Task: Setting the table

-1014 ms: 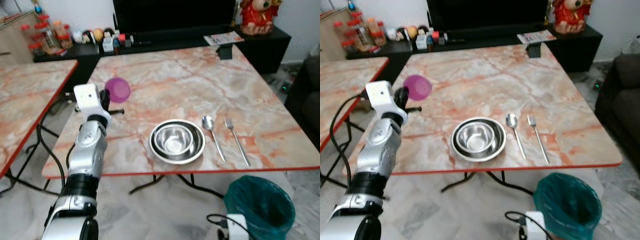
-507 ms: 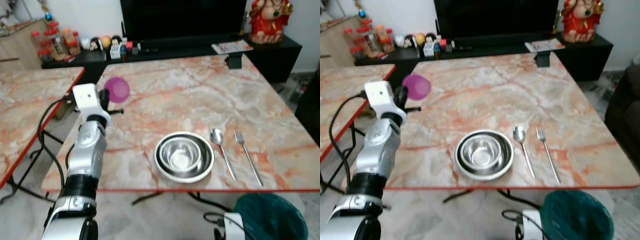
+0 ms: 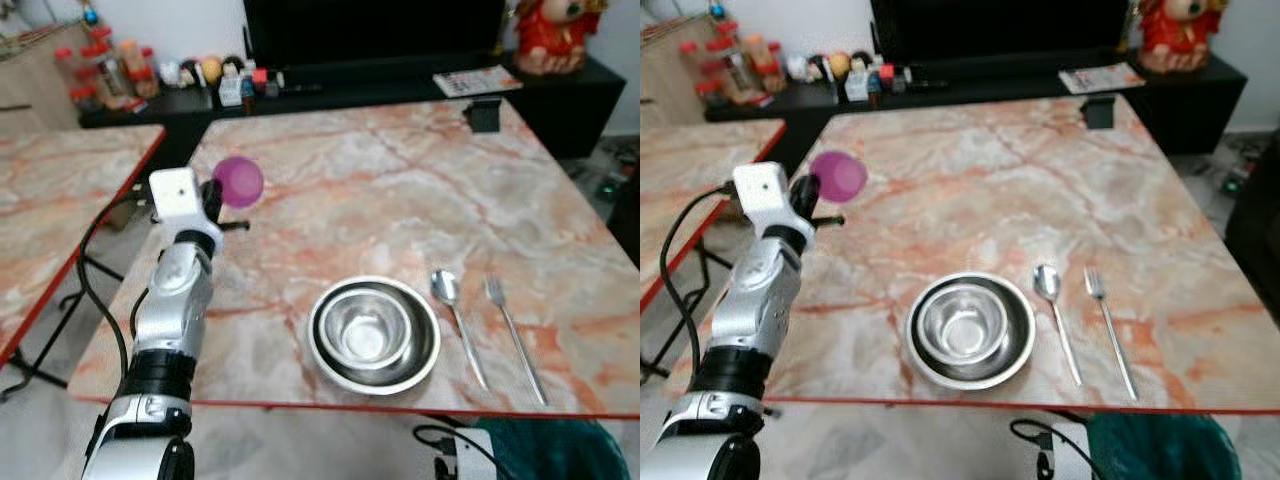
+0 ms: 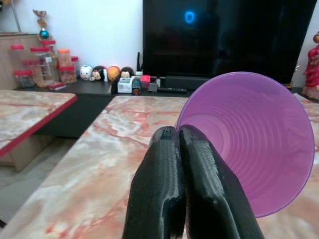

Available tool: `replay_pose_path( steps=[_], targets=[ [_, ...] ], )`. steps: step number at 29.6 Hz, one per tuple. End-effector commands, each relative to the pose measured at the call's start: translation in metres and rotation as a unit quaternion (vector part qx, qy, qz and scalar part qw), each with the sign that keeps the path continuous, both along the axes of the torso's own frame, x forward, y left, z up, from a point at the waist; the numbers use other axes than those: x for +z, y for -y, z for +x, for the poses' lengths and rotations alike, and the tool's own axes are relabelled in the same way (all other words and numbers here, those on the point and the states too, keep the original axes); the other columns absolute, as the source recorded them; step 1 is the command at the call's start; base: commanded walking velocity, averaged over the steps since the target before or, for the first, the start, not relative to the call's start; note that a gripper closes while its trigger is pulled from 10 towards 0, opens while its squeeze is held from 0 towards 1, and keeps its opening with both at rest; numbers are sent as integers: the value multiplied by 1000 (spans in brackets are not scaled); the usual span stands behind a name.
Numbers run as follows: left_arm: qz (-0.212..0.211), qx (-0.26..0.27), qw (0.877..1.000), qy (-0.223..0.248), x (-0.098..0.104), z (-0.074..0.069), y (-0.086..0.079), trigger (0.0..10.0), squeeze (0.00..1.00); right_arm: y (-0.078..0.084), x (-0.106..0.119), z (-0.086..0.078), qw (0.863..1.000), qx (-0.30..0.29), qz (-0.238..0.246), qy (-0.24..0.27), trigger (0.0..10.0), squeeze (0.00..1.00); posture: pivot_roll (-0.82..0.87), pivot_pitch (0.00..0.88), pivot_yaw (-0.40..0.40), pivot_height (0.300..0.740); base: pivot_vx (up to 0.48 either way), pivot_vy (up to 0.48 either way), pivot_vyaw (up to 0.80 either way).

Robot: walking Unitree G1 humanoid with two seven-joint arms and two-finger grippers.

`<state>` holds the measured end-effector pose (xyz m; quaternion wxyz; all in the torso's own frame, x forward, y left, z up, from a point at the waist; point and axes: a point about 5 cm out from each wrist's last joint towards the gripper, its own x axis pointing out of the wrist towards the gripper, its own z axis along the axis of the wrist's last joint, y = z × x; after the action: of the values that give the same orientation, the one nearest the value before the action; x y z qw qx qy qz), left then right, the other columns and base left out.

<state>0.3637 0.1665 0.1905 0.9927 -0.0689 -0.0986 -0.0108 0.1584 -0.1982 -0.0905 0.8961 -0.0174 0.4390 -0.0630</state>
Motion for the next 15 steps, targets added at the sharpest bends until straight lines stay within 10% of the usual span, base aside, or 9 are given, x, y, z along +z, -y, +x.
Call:
replay_pose_path(
  steps=[1, 10, 15],
  targets=[
    [11, -8, 1000, 4, 5, -1, -2, 10000, 0, -1, -1, -2, 1000, -6, 3, -3, 10000, 0, -49, 29, 112, 740, 0, 0, 0],
    [-9, -60, 997, -44, -1, -6, -10, 10000, 0, -4, -3, -6, 1000, -12, 6, -6, 10000, 0, -42, 41, 132, 740, 0, 0, 0],
    [85, -194, 969, -129, 8, -1, -8, 10000, 0, -11, -6, -13, 1000, -12, 12, -15, 10000, 0, -18, 45, 149, 740, 0, 0, 0]
  ],
)
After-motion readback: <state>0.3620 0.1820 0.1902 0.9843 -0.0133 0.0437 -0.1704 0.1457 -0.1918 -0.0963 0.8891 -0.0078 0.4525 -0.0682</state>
